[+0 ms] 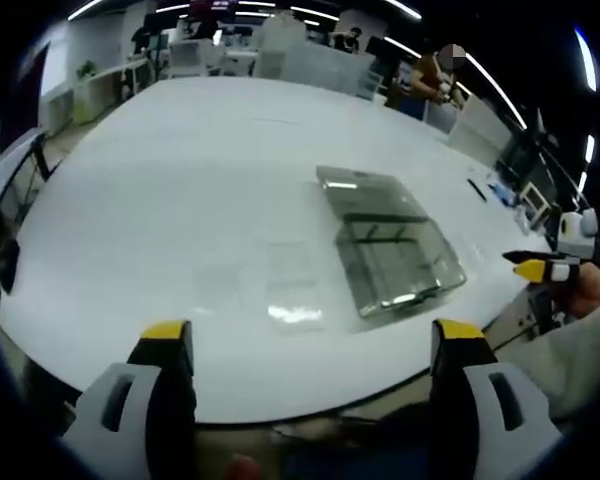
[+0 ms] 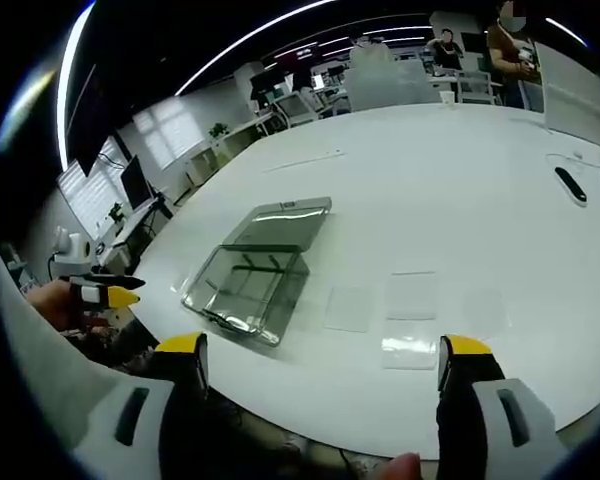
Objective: Insert the divider into the dual guide fixture by aligning both edges with the guide slots and pushing it downward to the bottom, including one-sided entry, uneven engagement, binding, and posture correction.
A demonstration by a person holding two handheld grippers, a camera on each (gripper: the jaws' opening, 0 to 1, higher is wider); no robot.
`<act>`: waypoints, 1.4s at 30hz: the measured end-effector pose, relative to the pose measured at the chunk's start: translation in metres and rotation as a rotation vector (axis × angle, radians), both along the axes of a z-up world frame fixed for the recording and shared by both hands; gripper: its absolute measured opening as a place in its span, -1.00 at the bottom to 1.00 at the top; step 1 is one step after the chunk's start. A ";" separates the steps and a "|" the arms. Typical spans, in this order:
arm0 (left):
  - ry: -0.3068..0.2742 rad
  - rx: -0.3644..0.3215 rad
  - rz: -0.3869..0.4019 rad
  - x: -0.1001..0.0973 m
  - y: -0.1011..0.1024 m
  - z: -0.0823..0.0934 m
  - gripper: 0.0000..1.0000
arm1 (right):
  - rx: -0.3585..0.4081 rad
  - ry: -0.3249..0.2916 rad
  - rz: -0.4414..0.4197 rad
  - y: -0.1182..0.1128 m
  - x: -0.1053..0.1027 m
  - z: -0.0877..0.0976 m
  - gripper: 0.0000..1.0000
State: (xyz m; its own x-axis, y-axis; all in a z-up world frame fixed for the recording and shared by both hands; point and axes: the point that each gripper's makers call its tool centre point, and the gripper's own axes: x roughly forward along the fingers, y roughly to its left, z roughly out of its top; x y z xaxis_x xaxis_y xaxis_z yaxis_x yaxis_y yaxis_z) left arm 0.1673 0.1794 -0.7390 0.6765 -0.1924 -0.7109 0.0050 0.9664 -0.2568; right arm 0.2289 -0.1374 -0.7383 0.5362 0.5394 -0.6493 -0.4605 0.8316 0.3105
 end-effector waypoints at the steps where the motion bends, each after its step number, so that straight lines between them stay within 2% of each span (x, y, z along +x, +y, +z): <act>1: 0.000 -0.001 0.001 0.000 0.000 0.000 0.92 | -0.001 0.000 0.001 0.000 0.000 0.000 0.89; 42: 0.003 0.008 0.007 0.001 -0.003 0.003 0.89 | 0.003 0.008 0.042 -0.002 0.003 -0.004 0.86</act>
